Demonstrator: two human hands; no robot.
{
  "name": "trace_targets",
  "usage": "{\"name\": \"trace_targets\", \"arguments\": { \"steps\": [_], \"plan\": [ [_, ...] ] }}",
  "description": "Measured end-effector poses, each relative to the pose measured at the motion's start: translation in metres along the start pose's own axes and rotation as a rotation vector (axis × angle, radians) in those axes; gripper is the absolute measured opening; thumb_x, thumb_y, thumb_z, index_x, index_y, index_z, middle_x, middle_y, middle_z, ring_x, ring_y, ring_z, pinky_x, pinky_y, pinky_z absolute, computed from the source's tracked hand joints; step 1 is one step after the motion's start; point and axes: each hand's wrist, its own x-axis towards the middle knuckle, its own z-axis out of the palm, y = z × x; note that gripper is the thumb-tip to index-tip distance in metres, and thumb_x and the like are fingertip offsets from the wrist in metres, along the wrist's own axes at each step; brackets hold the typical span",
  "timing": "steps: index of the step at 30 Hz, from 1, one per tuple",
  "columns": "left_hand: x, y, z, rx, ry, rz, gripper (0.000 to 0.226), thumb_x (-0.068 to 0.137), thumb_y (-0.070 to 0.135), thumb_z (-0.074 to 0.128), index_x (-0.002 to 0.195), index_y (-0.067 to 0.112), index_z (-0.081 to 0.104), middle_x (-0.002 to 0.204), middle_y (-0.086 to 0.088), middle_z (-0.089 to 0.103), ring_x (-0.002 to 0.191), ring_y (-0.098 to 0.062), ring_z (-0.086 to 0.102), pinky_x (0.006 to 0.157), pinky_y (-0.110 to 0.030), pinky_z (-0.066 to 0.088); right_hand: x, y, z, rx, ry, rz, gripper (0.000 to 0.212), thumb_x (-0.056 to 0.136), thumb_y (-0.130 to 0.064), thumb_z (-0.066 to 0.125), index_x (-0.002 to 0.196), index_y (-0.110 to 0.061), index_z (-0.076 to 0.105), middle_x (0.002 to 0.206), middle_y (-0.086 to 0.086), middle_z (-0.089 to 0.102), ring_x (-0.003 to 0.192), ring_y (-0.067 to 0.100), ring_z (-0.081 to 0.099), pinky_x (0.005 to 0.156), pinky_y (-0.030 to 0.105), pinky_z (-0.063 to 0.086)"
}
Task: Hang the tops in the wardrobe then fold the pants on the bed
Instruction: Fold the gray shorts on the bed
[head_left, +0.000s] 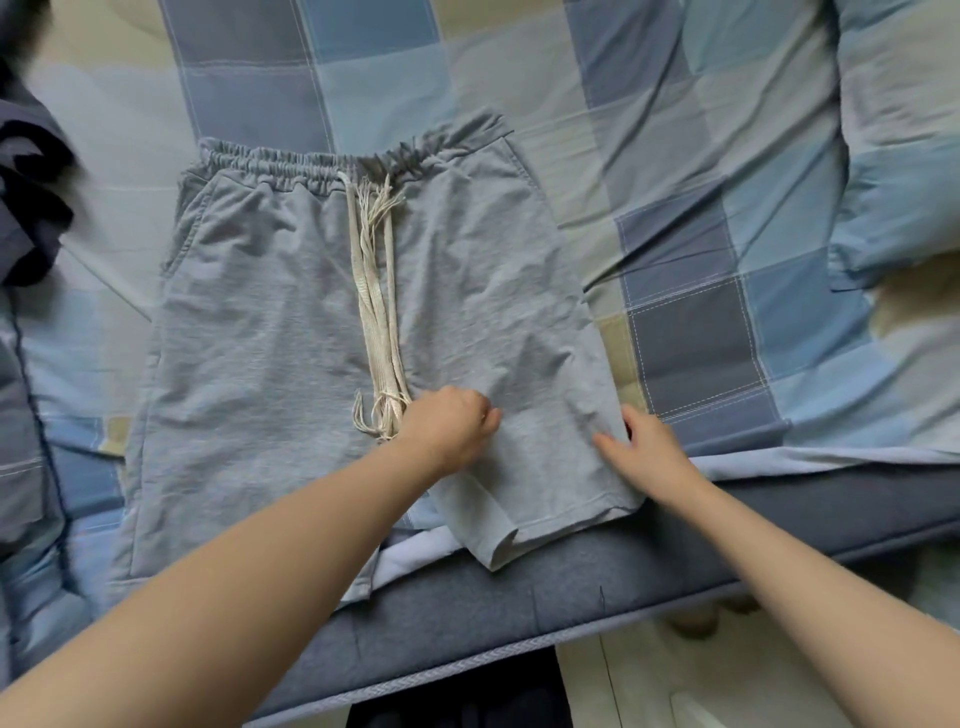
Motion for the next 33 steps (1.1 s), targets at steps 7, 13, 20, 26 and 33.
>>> {"name": "trace_targets", "arguments": {
  "steps": [7,13,20,26,33],
  "plan": [
    [0.003,0.037,-0.009,-1.103,-0.056,-0.292,0.025,0.085,0.036,0.071,0.102,0.02,0.063,0.101,-0.006,0.069,0.086,-0.018,0.068,0.073,-0.029,0.057,-0.056,-0.049,0.018,-0.01,-0.284,-0.557,0.056,0.082,-0.013,0.062,0.137,-0.017,0.047,0.126,-0.015,0.055,0.114,-0.005,0.05,0.096,0.01,0.035],
    [-0.011,0.02,0.007,-0.836,0.055,-0.308,0.027,0.079,-0.001,0.06,0.105,0.004,0.065,0.101,-0.016,0.071,0.094,-0.031,0.067,0.082,-0.04,0.056,-0.03,-0.086,-0.004,0.279,0.128,-0.338,0.018,0.095,-0.015,0.053,0.086,-0.018,0.069,0.059,-0.014,0.058,0.06,0.003,0.054,0.062,0.027,0.044],
    [-0.034,0.009,0.033,-0.749,-0.004,-0.158,0.034,0.083,0.003,0.056,0.115,0.013,0.064,0.109,-0.005,0.07,0.101,-0.02,0.063,0.081,-0.023,0.045,0.106,-0.161,-0.014,0.233,0.142,0.002,0.043,0.096,-0.037,0.049,0.119,-0.002,0.057,0.119,0.017,0.063,0.11,0.034,0.06,0.096,0.045,0.048],
    [-0.054,-0.003,0.046,-0.694,-0.022,-0.083,0.011,0.086,0.001,0.049,0.09,0.002,0.059,0.098,-0.02,0.068,0.098,-0.034,0.06,0.076,-0.03,0.043,0.174,-0.202,-0.006,0.241,0.187,0.092,0.04,0.09,-0.05,0.051,0.095,-0.01,0.05,0.102,0.013,0.05,0.09,0.026,0.05,0.083,0.035,0.044],
    [-0.099,-0.033,0.043,-0.708,-0.115,-0.012,0.01,0.09,0.006,0.05,0.082,0.009,0.057,0.098,-0.02,0.067,0.095,-0.026,0.061,0.076,-0.03,0.041,0.175,-0.237,-0.011,0.082,0.386,0.022,0.015,0.09,-0.024,0.053,0.087,-0.01,0.049,0.101,0.012,0.052,0.093,0.032,0.054,0.076,0.03,0.04]
  ]
}}
